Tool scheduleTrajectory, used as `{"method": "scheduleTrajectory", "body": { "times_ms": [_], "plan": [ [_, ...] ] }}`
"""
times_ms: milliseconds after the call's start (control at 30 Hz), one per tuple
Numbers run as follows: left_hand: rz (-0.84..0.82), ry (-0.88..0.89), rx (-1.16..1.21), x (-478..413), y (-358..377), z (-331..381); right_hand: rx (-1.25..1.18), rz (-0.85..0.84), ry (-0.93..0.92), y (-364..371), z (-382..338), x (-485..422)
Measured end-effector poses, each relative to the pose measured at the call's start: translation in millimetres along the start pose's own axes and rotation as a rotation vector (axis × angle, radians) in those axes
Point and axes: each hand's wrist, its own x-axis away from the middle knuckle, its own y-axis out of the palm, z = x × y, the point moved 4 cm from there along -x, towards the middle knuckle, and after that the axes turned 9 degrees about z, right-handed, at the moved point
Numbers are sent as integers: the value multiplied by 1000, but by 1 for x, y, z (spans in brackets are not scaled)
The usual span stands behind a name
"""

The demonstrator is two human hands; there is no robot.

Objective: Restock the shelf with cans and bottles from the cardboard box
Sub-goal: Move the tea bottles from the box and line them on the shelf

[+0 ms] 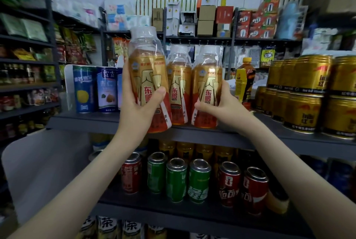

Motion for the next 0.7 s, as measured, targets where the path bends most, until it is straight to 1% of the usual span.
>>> {"method": "scheduleTrajectory", "body": {
  "times_ms": [233, 267, 333, 400, 433, 467, 533, 567, 600, 700],
  "plan": [
    [-50, -7, -40, 12, 17, 5, 54, -3, -21, -1, -2, 2],
    [-59, -12, -42, 15, 20, 7, 72, 19, -27, -4, -3, 4],
    [-69, -22, -28, 21, 27, 11, 88, 137, -78, -15, -9, 10],
    [-86, -13, -22, 25, 36, 17, 16, 245, -162, -29, -25, 21],
    [-98, -5, -18, 27, 42, 19, -42, 237, -198, -34, -33, 27],
    [-108, 7, -21, 29, 48, 22, -88, 180, -220, -37, -42, 35],
    [-130, 47, -42, 31, 63, 28, -104, -2, -205, -37, -51, 45],
    [-150, 73, -59, 32, 71, 31, -99, -54, -189, -38, -51, 47],
    [-177, 101, -81, 33, 81, 35, -99, -57, -180, -42, -49, 47],
    [-250, 179, -150, 36, 106, 45, -147, 41, -165, -68, -43, 44]
  ]
}}
